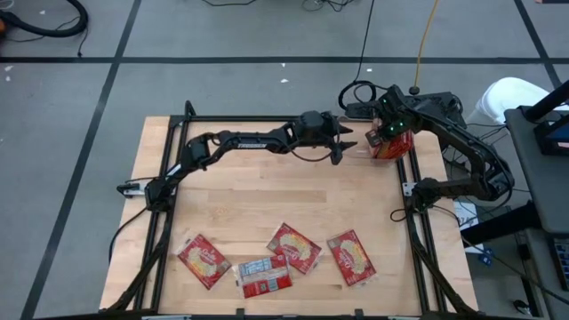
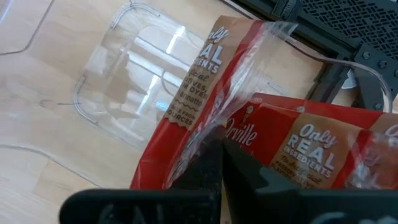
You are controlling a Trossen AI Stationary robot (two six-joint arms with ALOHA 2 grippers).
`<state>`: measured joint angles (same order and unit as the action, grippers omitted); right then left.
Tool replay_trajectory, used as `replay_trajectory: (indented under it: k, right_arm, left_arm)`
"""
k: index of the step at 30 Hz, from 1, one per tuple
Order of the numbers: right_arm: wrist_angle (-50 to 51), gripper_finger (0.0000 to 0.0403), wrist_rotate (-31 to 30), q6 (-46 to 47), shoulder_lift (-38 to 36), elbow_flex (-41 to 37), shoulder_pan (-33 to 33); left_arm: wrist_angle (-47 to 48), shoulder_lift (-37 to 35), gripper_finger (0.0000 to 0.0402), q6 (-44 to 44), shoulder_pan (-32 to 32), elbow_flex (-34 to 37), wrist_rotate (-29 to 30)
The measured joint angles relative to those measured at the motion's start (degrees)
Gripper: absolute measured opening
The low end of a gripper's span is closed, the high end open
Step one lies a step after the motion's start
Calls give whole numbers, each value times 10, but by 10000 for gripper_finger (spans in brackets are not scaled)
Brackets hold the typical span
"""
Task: Sort popcorn bags into baskets
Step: Adjust the red popcorn bag in the transparent bin
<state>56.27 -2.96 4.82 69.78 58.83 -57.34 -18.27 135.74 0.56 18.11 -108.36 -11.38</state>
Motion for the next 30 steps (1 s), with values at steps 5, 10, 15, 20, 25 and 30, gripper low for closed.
replay_trajectory:
  k: [5, 10, 15, 20, 25, 30]
  right_arm:
    - [2, 0, -6, 23, -3, 0, 0]
    - [1, 0, -18, 33, -3, 0, 0]
    - [0, 0, -19, 35, -3, 0, 1]
    - [-5, 0, -19, 44, -4, 0, 1]
    - [-3, 4, -15, 61, -21, 19, 1]
    - [-3, 32, 49, 62, -34, 46, 1]
  left_arm:
    - [19, 17, 241, 3, -11, -18, 9]
    - [19, 24, 241, -3, -18, -19, 11]
    - [18, 24, 241, -5, -21, -19, 26]
    - [2, 34, 241, -9, -15, -21, 30]
    - [39, 36, 241, -20, 0, -19, 31]
    - [114, -34, 241, -59, 10, -19, 40]
